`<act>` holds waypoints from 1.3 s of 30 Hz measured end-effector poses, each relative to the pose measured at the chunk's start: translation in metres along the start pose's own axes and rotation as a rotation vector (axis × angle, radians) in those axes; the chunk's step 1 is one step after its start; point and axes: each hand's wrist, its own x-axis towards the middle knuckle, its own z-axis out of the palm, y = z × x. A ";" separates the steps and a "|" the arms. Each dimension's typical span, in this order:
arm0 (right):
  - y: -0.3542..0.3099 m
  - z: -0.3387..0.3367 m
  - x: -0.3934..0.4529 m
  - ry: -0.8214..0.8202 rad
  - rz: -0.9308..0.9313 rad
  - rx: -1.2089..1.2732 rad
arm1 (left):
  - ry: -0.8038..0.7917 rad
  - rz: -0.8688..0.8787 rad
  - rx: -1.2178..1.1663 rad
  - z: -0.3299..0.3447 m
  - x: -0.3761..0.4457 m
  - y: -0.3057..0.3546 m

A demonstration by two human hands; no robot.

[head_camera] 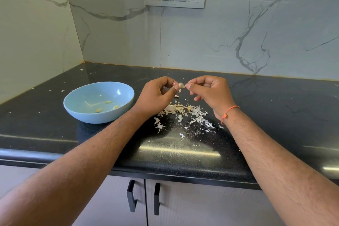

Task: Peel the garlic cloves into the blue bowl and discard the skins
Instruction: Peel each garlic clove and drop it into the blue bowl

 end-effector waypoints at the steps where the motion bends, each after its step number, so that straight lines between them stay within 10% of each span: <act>1: -0.001 -0.002 0.001 0.013 0.021 0.028 | 0.005 -0.004 0.004 0.000 0.000 0.000; 39: 0.005 0.001 -0.001 -0.140 -0.079 -0.111 | -0.097 -0.002 -0.072 -0.001 0.001 0.001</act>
